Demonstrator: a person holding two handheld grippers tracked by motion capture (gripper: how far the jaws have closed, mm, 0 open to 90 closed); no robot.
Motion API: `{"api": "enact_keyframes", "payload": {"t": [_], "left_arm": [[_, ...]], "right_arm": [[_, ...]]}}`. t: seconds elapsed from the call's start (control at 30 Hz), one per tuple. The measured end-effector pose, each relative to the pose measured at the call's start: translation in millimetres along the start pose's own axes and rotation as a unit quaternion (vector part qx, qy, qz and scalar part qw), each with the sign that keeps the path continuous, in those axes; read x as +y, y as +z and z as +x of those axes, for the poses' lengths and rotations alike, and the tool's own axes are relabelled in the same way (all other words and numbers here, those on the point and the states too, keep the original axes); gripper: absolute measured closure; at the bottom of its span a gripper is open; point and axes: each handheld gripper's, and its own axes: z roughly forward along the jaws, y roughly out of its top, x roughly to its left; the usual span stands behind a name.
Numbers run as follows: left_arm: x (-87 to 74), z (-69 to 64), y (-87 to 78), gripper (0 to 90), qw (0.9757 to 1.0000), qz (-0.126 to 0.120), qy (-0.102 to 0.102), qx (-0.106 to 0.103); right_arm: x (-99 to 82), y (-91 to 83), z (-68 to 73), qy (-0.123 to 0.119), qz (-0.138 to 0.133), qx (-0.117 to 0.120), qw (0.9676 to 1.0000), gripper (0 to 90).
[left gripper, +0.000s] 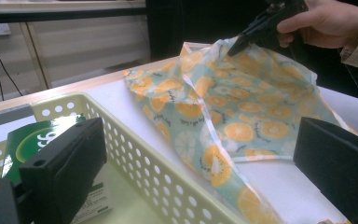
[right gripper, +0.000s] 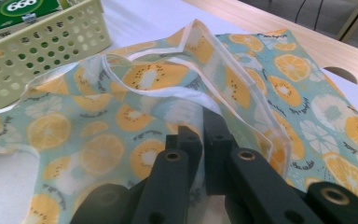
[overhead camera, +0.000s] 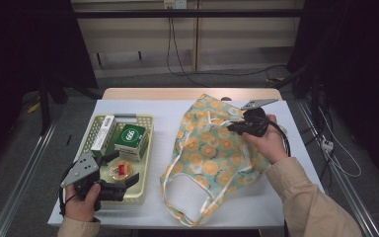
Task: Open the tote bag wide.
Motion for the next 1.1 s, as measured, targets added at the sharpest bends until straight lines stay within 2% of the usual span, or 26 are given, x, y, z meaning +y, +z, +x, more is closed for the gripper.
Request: {"api": "enact_keyframes", "payload": {"t": [0.17,0.3,0.57,0.8,1.1], "left_arm": [[3.3,5.8,3.5,2.3,1.0,0.006,-0.004,-0.003],[4.9,11.7,5.0,2.4,0.9999,0.009,-0.004,0.004],[9.7,18.2,9.2,2.4,0.9999,0.016,-0.001,0.004],[10.9,23.6,14.2,2.4,0.9997,0.023,0.002,0.003],[10.4,37.8,15.4,2.4,0.9997,0.024,-0.003,0.009]], "right_arm": [[4.4,-1.1,2.3,-0.002,0.0,0.004,1.0,88.0],[8.2,-3.7,1.2,0.0,-0.003,0.002,1.0,88.3],[13.3,-8.0,-4.9,0.016,-0.009,0.006,0.9998,89.2],[13.7,-1.6,-9.1,0.02,-0.005,-0.002,0.9998,89.7],[12.7,5.3,-22.2,0.044,-0.005,0.004,0.999,89.7]]}}
